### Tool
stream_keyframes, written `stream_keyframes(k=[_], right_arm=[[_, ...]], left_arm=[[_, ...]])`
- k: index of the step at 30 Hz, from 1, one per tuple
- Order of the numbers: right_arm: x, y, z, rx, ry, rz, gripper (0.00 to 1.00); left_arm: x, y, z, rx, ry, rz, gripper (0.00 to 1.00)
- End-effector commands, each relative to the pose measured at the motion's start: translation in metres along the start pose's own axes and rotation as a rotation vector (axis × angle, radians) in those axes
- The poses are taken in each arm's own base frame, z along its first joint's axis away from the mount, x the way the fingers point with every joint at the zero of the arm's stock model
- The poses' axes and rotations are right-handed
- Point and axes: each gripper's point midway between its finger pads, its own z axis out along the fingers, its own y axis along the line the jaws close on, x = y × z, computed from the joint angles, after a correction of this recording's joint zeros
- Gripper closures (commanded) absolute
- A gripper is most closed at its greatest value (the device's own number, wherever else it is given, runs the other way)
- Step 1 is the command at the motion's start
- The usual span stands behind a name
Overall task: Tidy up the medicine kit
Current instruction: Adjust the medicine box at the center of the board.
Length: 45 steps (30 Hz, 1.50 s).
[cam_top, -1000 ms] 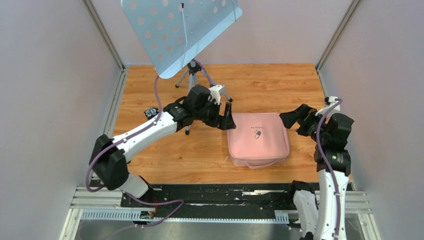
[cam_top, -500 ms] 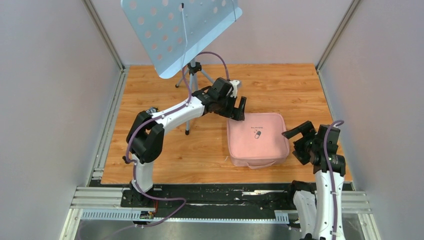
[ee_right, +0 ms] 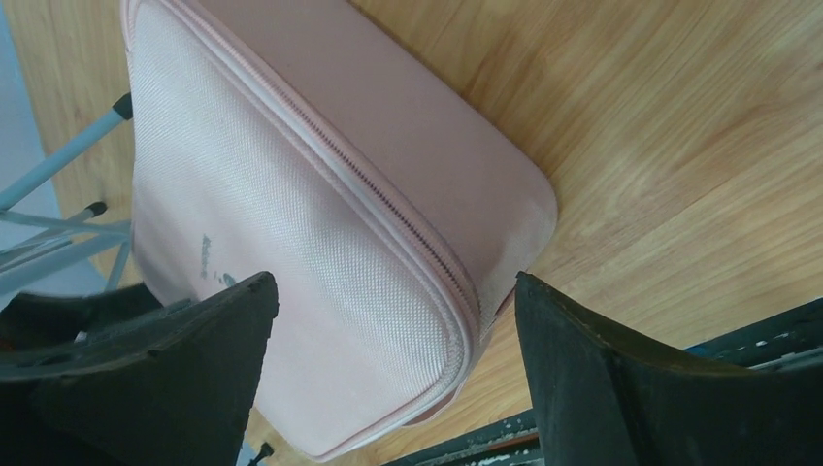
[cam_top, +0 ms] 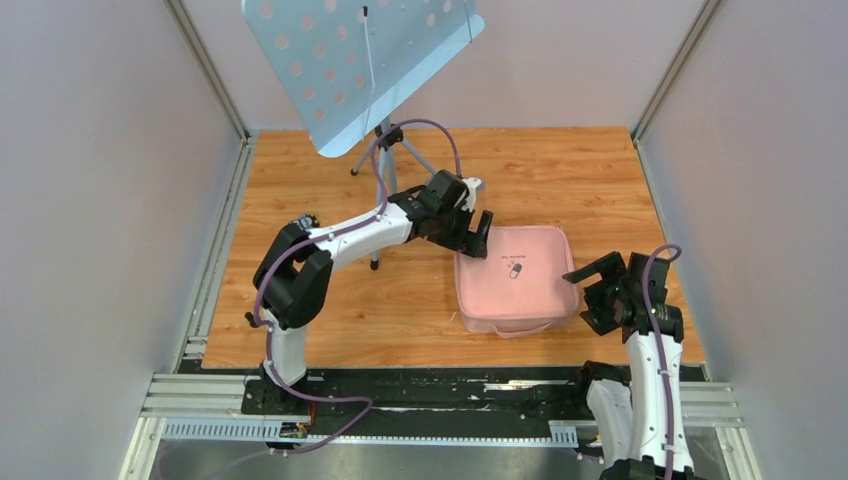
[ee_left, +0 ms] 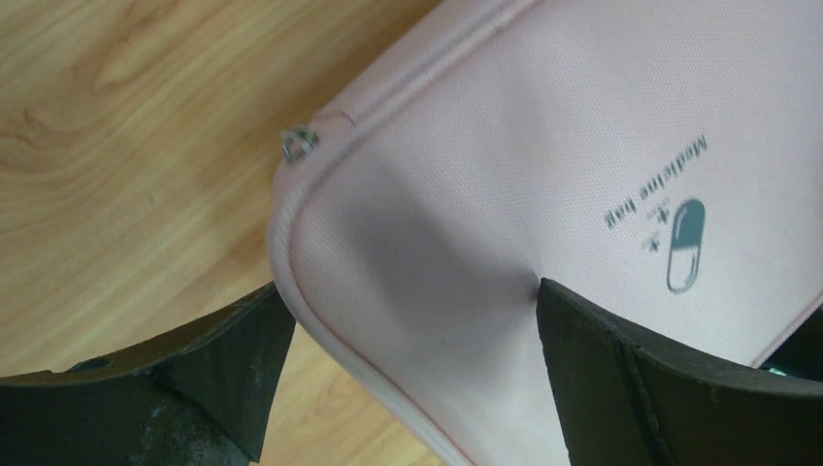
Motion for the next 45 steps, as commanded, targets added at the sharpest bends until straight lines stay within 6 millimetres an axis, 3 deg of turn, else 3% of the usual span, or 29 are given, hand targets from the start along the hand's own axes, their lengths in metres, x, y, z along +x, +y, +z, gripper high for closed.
stream_keyframes(k=[1, 5, 8, 12, 16, 23, 27, 32, 38, 45], right_arm=[[-0.039, 0.013, 0.001, -0.005, -0.161, -0.081, 0.08], [-0.060, 0.023, 0.007, 0.006, -0.212, -0.160, 0.03], [-0.065, 0.046, 0.015, -0.091, -0.202, -0.238, 0.10], [-0.063, 0.070, 0.025, -0.210, -0.167, -0.322, 0.21], [-0.065, 0.069, 0.043, -0.186, -0.119, -0.376, 0.32], [-0.064, 0.072, 0.063, -0.194, -0.056, -0.414, 0.39], [-0.064, 0.073, 0.069, -0.193, -0.039, -0.416, 0.58], [-0.063, 0.069, 0.070, -0.183, -0.044, -0.407, 0.82], [-0.049, 0.060, 0.063, -0.201, -0.032, -0.371, 1.00], [-0.014, 0.040, 0.048, -0.247, 0.014, -0.281, 1.00]], left_arm=[[-0.001, -0.031, -0.049, -0.047, -0.043, 0.076, 0.00], [0.010, -0.046, -0.079, -0.078, -0.070, 0.104, 0.00], [0.023, -0.058, -0.091, -0.032, -0.071, 0.103, 0.00], [0.066, -0.060, -0.082, 0.005, 0.019, 0.092, 0.07], [0.099, -0.060, -0.074, 0.014, 0.095, 0.101, 0.16], [0.123, -0.065, -0.071, 0.060, 0.148, 0.132, 0.27], [0.132, -0.066, -0.064, 0.066, 0.186, 0.149, 0.30], [0.134, -0.049, -0.054, -0.019, 0.192, 0.155, 0.31], [0.115, -0.020, -0.045, -0.153, 0.154, 0.173, 0.33], [0.061, 0.006, -0.038, -0.191, 0.064, 0.083, 0.32]])
